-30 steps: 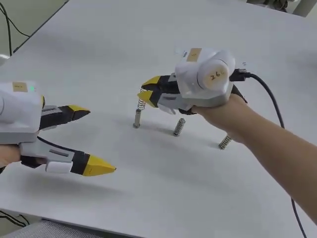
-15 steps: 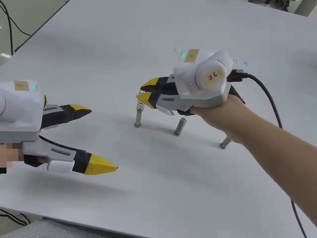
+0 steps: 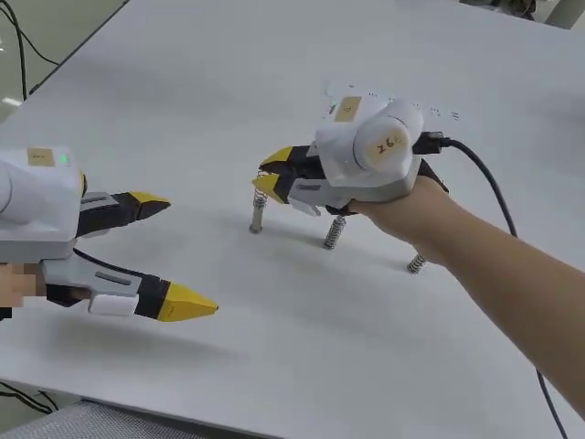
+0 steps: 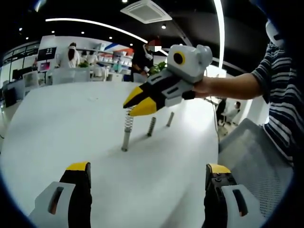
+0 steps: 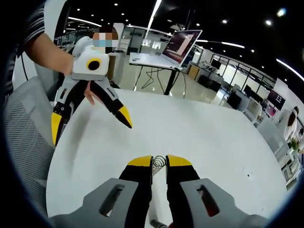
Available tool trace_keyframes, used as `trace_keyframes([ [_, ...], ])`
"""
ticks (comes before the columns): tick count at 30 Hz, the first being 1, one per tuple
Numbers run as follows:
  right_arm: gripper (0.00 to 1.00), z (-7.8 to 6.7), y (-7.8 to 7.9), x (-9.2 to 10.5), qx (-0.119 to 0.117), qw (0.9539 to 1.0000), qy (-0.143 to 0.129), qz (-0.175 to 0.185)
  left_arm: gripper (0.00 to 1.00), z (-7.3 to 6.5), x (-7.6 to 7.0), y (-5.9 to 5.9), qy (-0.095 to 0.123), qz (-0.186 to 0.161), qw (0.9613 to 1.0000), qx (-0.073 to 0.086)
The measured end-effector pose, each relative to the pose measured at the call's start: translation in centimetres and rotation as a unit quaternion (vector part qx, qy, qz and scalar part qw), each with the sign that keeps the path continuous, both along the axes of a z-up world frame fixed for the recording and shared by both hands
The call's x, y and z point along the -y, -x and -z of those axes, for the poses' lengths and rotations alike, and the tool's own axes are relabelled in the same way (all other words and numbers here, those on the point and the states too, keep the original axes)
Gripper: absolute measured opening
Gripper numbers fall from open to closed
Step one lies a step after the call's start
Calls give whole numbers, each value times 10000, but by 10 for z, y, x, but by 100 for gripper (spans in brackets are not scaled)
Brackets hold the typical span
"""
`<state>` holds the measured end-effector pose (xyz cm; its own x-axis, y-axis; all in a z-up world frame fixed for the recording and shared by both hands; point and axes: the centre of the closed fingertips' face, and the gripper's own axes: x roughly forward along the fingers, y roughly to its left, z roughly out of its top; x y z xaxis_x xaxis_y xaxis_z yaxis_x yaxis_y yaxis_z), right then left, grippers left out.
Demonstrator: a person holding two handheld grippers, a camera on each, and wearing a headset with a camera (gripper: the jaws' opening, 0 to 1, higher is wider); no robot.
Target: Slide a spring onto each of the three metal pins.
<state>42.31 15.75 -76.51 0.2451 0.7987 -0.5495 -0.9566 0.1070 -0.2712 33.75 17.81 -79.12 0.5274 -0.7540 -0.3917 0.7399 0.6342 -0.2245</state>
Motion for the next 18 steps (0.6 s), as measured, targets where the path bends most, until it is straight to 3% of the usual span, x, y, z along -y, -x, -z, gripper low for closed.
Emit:
trace_keyframes([
  [18,8,27,8,-4,-141,9995,268,-71,97,1,0,1,-19,-18,10000,-17],
])
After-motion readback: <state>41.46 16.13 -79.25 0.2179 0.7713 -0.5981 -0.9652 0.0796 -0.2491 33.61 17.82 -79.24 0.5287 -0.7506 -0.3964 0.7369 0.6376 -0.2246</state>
